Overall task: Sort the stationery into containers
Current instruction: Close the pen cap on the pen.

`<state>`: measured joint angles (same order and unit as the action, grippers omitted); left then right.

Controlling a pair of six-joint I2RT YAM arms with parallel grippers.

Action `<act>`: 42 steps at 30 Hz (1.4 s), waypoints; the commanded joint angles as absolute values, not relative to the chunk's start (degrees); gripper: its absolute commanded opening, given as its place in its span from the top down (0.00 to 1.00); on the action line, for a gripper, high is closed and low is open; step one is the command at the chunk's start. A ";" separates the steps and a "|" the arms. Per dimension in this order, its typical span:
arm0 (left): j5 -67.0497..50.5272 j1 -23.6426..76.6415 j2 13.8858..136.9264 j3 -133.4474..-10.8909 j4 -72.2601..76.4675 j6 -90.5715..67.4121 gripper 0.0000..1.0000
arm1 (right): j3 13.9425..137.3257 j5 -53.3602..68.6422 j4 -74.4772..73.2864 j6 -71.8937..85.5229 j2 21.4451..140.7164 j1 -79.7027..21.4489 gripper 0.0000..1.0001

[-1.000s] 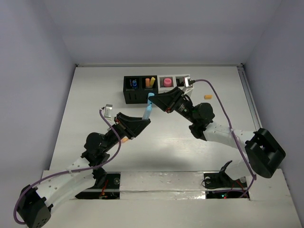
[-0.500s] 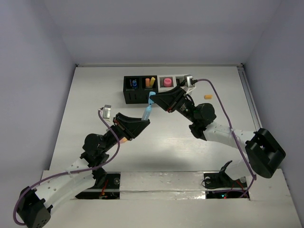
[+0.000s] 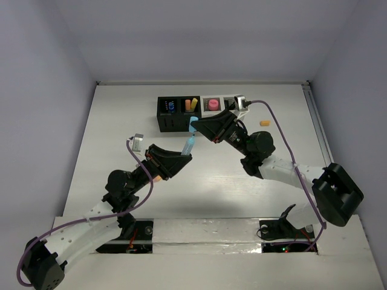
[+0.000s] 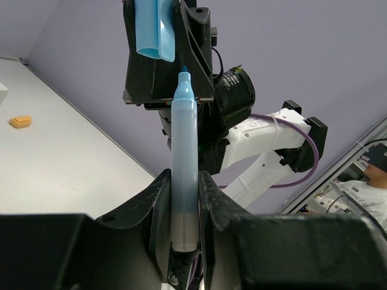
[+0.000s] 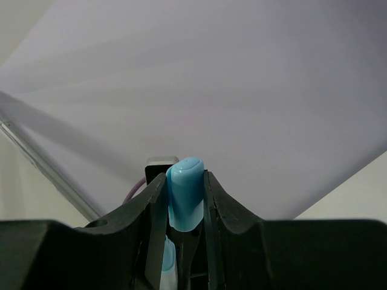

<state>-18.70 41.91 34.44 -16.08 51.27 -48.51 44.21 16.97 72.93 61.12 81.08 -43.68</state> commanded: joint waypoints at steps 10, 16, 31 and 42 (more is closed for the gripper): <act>-19.34 41.84 34.19 -17.58 53.97 -47.81 1.00 | 46.06 17.84 85.07 63.54 81.56 -44.03 0.96; -18.81 41.84 34.54 -17.84 53.79 -47.99 1.00 | 45.09 17.76 86.57 63.46 80.95 -44.03 0.96; -16.70 41.84 34.01 -18.54 52.03 -47.29 1.00 | 43.77 18.37 87.71 63.72 80.07 -44.03 0.98; -16.61 40.69 34.28 -18.90 53.61 -47.64 1.00 | 43.16 18.72 88.50 64.07 80.60 -44.03 0.99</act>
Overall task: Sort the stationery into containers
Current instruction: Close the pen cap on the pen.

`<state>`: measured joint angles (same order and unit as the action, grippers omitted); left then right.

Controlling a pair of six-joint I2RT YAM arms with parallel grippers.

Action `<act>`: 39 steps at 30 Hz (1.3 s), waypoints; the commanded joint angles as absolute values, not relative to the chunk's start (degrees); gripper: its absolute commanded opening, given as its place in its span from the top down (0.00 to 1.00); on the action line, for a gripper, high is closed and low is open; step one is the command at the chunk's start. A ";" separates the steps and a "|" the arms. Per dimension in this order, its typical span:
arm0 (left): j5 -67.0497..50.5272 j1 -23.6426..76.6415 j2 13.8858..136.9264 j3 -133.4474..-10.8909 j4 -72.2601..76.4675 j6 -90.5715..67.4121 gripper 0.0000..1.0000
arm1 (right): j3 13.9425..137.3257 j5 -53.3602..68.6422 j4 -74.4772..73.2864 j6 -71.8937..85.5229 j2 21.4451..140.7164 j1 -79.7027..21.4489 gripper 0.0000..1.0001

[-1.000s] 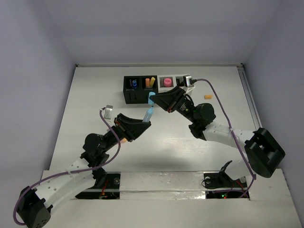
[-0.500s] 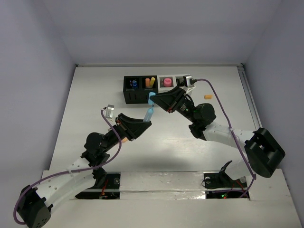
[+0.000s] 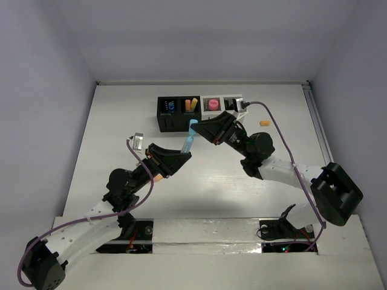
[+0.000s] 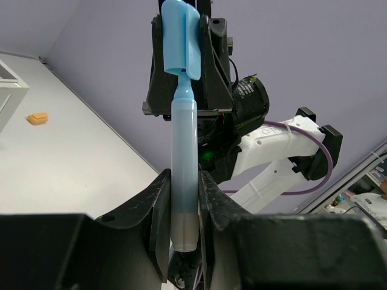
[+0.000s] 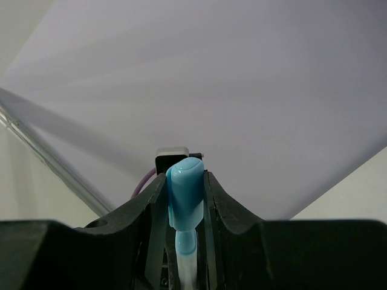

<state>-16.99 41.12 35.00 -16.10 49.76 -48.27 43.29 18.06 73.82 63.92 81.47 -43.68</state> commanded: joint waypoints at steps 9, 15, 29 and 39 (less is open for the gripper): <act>-16.87 40.17 35.33 -18.81 57.29 -47.90 1.00 | 43.42 20.12 91.66 66.00 82.79 -44.03 0.99; -19.86 39.12 37.35 -19.07 63.97 -49.22 1.00 | 45.69 23.55 97.29 70.30 86.83 -44.03 0.97; -19.78 39.11 34.01 -20.48 74.26 -52.02 1.00 | 50.18 28.21 98.35 72.33 86.93 -45.17 0.92; -21.80 39.11 37.97 -25.04 87.18 -59.06 1.00 | 56.51 30.67 98.26 67.60 85.70 -48.69 0.92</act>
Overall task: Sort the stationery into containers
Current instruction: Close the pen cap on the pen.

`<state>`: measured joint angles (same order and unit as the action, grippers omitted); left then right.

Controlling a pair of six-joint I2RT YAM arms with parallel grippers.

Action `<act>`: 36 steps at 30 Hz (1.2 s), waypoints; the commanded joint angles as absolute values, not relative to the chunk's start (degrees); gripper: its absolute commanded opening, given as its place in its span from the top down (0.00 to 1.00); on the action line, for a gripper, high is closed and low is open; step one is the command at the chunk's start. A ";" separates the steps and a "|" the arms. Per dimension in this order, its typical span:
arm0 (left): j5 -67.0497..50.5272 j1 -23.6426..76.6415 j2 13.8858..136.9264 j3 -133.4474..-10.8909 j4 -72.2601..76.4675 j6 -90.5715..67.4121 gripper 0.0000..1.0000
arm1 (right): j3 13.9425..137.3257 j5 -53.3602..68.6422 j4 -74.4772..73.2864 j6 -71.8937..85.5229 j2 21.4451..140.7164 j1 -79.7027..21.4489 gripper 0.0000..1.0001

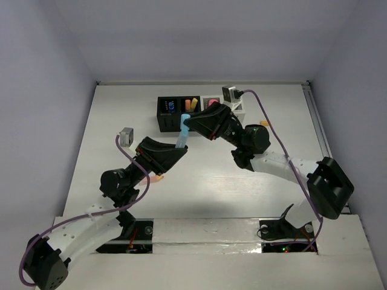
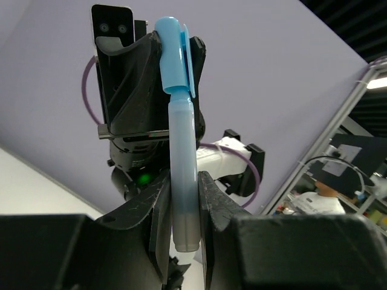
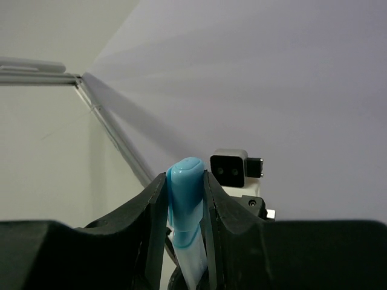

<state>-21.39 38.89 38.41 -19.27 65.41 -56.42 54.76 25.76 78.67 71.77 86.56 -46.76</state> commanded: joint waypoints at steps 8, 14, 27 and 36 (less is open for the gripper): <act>-23.03 39.11 35.33 -29.79 83.41 -55.56 1.00 | 62.12 33.74 96.61 67.41 85.52 -49.22 0.92; -22.76 39.11 33.49 -31.29 80.86 -54.84 1.00 | 65.21 41.04 89.92 66.53 84.99 -49.22 0.93; -27.51 38.58 42.27 -35.85 90.69 -62.75 1.00 | 70.31 48.87 93.25 67.67 90.78 -49.22 0.85; -27.68 38.58 42.36 -34.19 91.50 -61.97 1.00 | 63.47 45.36 90.62 63.90 89.30 -49.22 0.85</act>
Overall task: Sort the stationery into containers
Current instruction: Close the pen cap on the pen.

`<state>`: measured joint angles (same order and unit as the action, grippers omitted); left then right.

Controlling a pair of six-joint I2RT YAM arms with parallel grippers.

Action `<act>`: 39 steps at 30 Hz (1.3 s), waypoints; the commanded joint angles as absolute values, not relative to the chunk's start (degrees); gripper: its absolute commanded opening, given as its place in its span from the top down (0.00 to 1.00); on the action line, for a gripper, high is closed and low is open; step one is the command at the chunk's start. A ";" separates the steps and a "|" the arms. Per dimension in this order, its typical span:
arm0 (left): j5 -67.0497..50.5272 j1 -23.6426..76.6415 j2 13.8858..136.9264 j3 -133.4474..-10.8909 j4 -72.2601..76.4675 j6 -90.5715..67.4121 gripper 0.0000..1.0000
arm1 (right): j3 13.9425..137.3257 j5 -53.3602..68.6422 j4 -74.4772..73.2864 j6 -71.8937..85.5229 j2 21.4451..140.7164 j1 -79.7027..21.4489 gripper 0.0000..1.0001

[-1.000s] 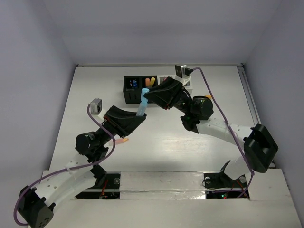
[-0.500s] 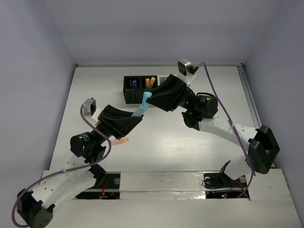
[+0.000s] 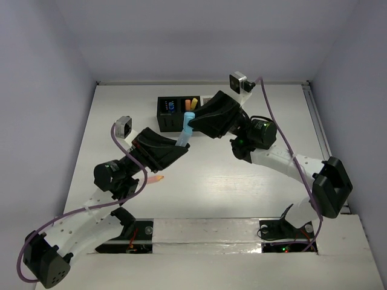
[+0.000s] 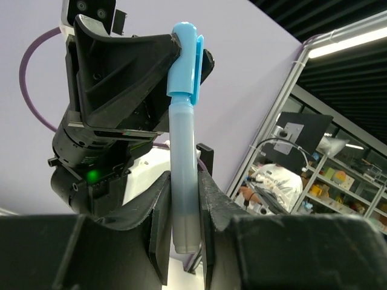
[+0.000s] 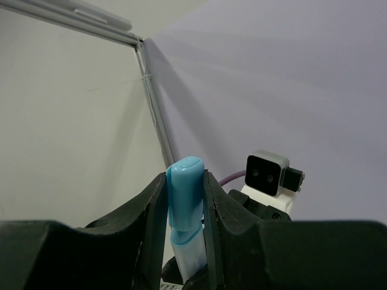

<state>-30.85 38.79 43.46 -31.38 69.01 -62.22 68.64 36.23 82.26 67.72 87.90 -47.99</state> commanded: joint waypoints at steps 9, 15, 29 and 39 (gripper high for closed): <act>-31.11 38.58 43.06 -34.89 82.10 -56.79 1.00 | 60.82 42.80 82.27 59.68 89.91 -49.22 0.88; -32.69 38.58 44.12 -36.38 78.41 -54.41 1.00 | 60.65 42.45 82.18 59.59 91.32 -49.22 0.91; -32.08 38.58 43.25 -37.79 72.52 -49.85 1.00 | 59.68 43.85 85.25 63.72 93.78 -49.22 0.93; -24.10 38.58 32.88 -36.74 53.10 -38.42 1.00 | 54.32 44.74 55.44 56.88 83.51 -49.22 0.97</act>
<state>-34.00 39.11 38.41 -31.53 43.64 -43.86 58.22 35.70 74.56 63.40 85.84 -48.51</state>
